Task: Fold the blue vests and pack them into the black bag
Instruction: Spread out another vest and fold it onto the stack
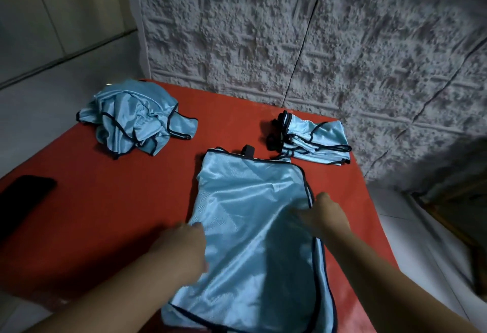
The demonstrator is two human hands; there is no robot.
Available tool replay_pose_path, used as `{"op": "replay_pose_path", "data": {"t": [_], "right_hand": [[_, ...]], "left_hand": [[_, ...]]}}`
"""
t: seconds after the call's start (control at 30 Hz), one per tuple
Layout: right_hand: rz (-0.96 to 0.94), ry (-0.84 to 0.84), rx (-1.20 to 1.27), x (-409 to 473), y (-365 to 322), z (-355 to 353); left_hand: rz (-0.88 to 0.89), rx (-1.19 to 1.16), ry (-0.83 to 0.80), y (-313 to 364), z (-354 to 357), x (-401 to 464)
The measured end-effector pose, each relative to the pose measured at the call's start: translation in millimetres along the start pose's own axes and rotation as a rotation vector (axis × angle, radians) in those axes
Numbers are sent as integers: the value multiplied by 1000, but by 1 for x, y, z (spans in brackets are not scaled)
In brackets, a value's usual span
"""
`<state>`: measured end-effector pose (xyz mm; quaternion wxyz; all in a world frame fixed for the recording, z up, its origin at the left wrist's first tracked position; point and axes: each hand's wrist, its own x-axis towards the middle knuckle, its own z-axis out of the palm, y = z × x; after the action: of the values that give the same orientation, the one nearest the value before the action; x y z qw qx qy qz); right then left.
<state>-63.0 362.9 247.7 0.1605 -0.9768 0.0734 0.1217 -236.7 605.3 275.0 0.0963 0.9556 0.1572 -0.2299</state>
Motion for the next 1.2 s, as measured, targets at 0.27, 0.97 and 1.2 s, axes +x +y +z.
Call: {"op": "replay_pose_path", "data": {"t": [0.27, 0.97, 1.2], "right_hand": [[-5, -249, -140, -80, 69, 30], [94, -101, 321, -181, 84, 26], [104, -15, 745, -190, 70, 15]], "left_hand": [[-94, -277, -2, -23, 22, -28], [67, -563, 502, -36, 75, -97], [28, -837, 396, -39, 76, -86]]}}
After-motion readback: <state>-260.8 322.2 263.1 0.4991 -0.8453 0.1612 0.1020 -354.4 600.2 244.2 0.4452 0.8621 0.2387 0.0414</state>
